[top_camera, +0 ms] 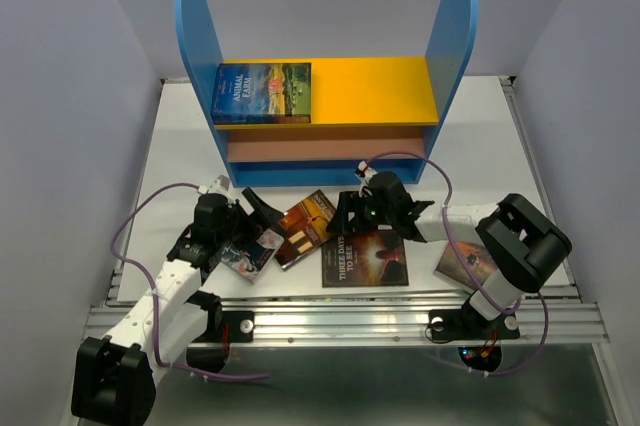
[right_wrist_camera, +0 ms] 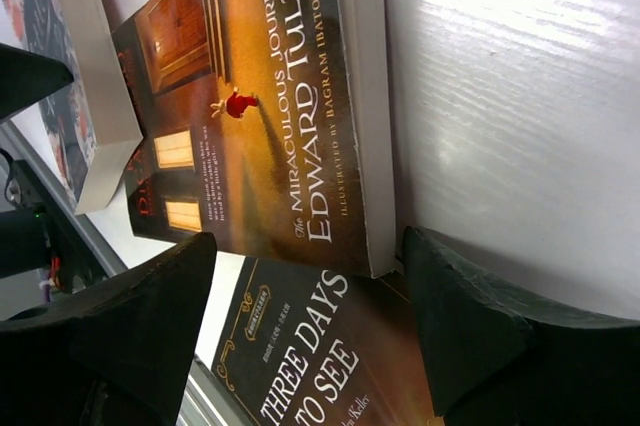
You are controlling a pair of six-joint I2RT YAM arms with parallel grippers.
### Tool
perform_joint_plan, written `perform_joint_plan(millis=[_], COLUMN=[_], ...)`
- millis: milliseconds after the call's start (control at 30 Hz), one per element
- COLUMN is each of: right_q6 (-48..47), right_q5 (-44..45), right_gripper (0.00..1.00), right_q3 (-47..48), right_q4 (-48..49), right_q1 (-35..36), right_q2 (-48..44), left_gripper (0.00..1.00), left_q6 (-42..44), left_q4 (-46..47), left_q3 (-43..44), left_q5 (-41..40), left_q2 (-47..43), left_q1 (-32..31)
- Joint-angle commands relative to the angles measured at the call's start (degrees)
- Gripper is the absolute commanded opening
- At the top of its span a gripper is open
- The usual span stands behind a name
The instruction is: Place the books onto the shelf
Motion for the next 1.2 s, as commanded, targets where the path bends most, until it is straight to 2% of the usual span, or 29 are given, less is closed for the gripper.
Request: perform_joint_plan(millis=[0, 167, 233, 367, 467, 567, 633, 700, 933, 1167], right_q6=[3.1, 6.4, 7.2, 9.9, 11.1, 11.6, 11.3, 10.8, 11.2, 14.4], right_q5=[0.3, 1.8, 4.2, 9.0, 10.0, 9.8, 9.1, 8.6, 11.4, 12.6], right_gripper=[0.79, 0.7, 0.64, 0.44, 0.37, 0.24, 0.19, 0.02, 0.01, 0.01], right_q3=[-1.1, -1.6, -2.3, -3.6, -5.1, -6.9, -7.3, -7.5, -7.8, -8.6], right_q4=[3.8, 7.0, 8.0, 8.9, 11.3, 16.1, 16.9, 18.0, 15.9, 15.3], right_q1=[1.7, 2.2, 2.7, 2.7, 2.7, 3.3, 3.8, 3.8, 3.8, 3.8], right_q2=[-0.6, 0.9, 0.4, -0.9, -1.9, -2.6, -2.9, -3.7, -10.3, -16.2], left_gripper=[0.99, 0.99, 0.99, 0.99, 0.99, 0.99, 0.99, 0.99, 0.99, 0.99], left_q6=[0.2, 0.3, 0.3, 0.4, 0.4, 0.5, 0.6, 1.0, 2.2, -3.2], left_q4=[0.1, 0.2, 0.2, 0.2, 0.2, 0.1, 0.0, -0.1, -1.3, -0.9], left_q3=[-2.0, -2.1, -2.1, -2.2, -2.1, -2.0, -1.9, -1.5, 2.6, 4.9], left_q5=[-0.9, -0.9, -0.9, -0.9, -0.9, -0.7, -0.4, 0.5, 3.1, 6.9], left_q2=[-0.2, -0.3, -0.4, -0.5, -0.5, -0.8, -1.3, -2.2, -6.2, -8.9], left_q1=[-0.3, -0.4, -0.5, -0.4, -0.5, -0.5, -0.5, -0.6, -0.6, -1.3])
